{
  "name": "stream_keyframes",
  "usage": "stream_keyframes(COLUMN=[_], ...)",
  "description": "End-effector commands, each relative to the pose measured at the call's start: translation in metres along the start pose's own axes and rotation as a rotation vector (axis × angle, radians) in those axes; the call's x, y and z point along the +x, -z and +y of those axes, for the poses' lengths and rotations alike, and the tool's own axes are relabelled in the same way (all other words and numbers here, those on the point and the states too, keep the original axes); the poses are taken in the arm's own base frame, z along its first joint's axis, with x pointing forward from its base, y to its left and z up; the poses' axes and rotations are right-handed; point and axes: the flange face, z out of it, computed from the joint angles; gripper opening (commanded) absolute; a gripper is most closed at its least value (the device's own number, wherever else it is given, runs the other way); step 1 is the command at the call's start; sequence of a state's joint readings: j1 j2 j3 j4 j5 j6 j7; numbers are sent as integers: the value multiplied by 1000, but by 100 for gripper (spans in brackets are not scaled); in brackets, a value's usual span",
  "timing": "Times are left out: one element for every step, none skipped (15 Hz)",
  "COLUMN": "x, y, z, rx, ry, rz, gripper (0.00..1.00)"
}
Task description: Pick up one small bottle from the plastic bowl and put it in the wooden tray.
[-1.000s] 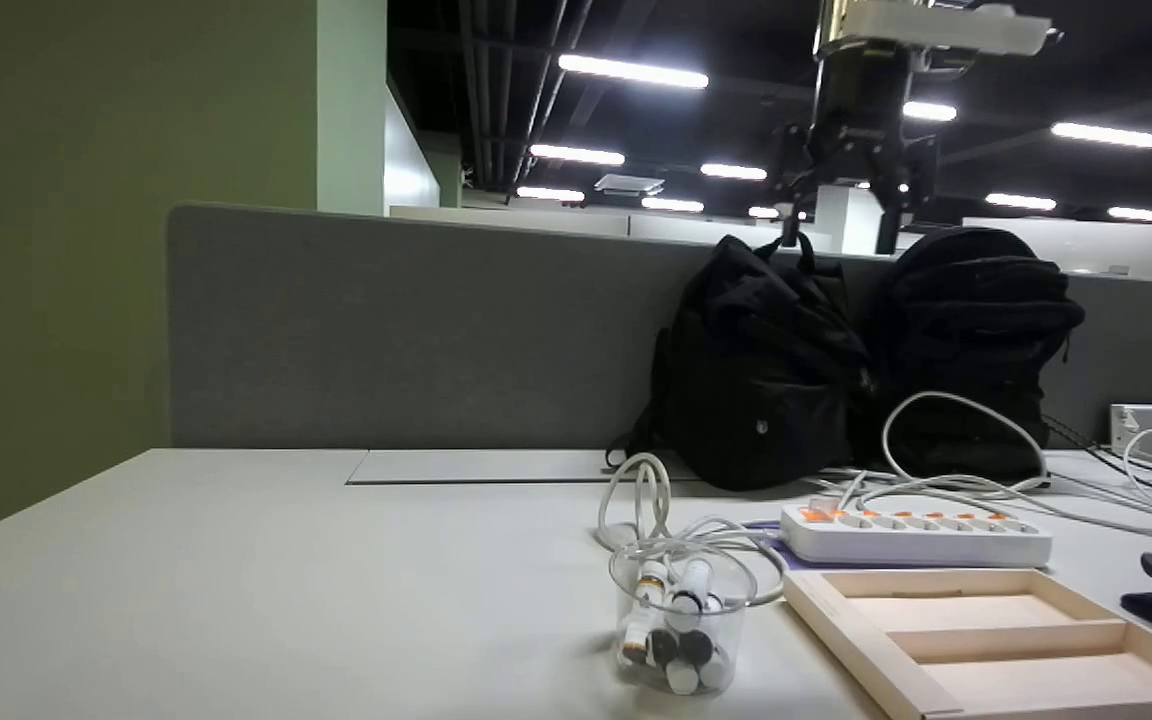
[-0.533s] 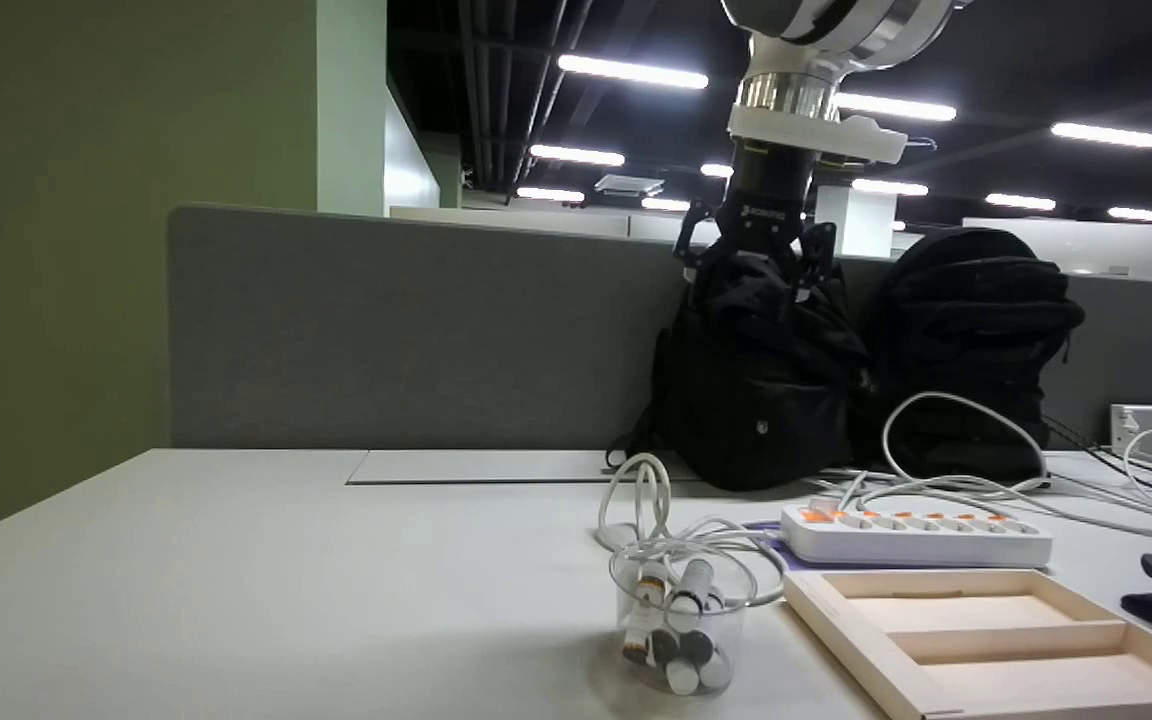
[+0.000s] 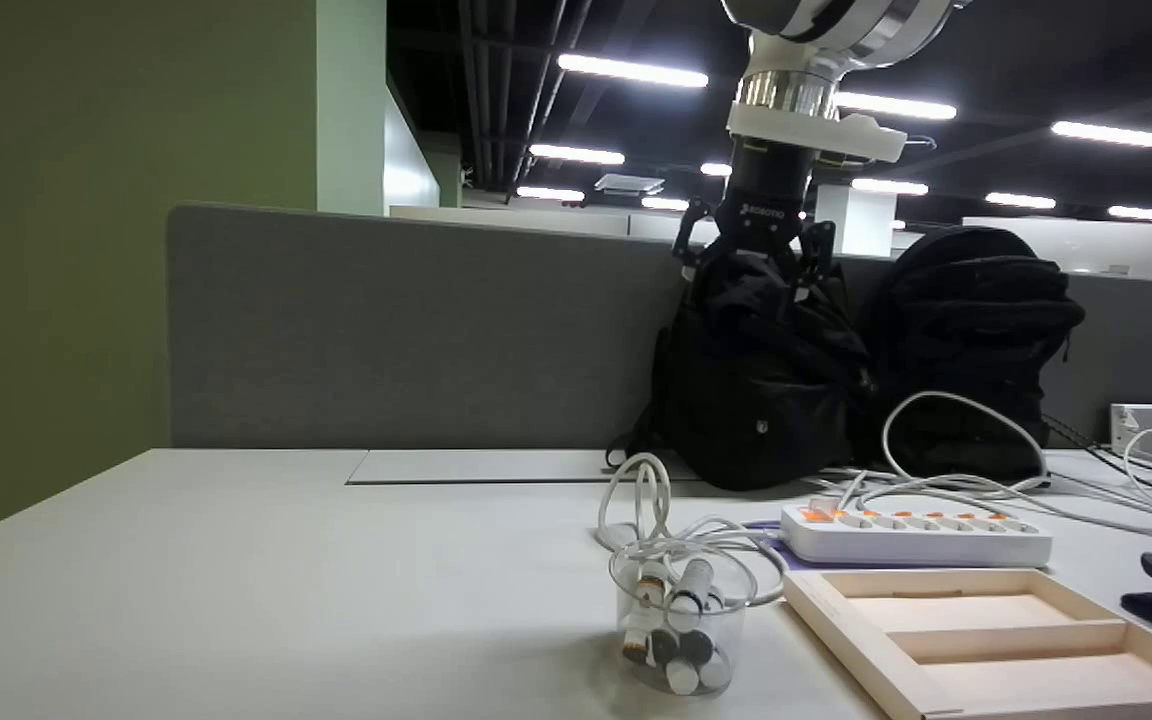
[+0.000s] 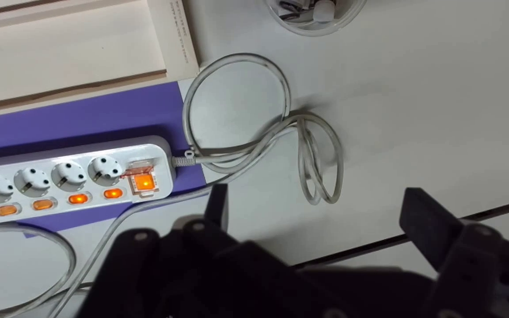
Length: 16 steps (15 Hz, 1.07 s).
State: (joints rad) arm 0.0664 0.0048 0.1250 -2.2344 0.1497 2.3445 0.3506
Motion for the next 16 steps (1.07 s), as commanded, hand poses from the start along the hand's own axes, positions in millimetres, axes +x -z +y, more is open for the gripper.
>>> stream_keyframes(x=[-25,-32,-39,-46,-52,-56,-58,-59,-59,-59,-58,-59,-62,-64,-68,-71], y=[-26,-34,-42,-51,-61,-70,-79,-87,-95,-102,-110,-119,-128,-136,-144,-151], z=[-4,-5,-6,-6,-6,-6,-6,-5,-6,-7,-9,-12,-15,-19,-22,-25], rx=[-5,-9,-11,-15,-16,-16,-14,-7,5,20,37,53,65,76,79,82], ry=[-3,1,7,9,10,5,-4,-15,-35,-52,-74,-88,-99,-106,-111,-114], rz=[-37,-46,-61,-81,-94,-104,-115,-121,-122,-129,-129,-138,-146,-171,-174,-187], gripper=[100,100,100,100,100,100,100,100,100,100,100,100,100,100,100,100])
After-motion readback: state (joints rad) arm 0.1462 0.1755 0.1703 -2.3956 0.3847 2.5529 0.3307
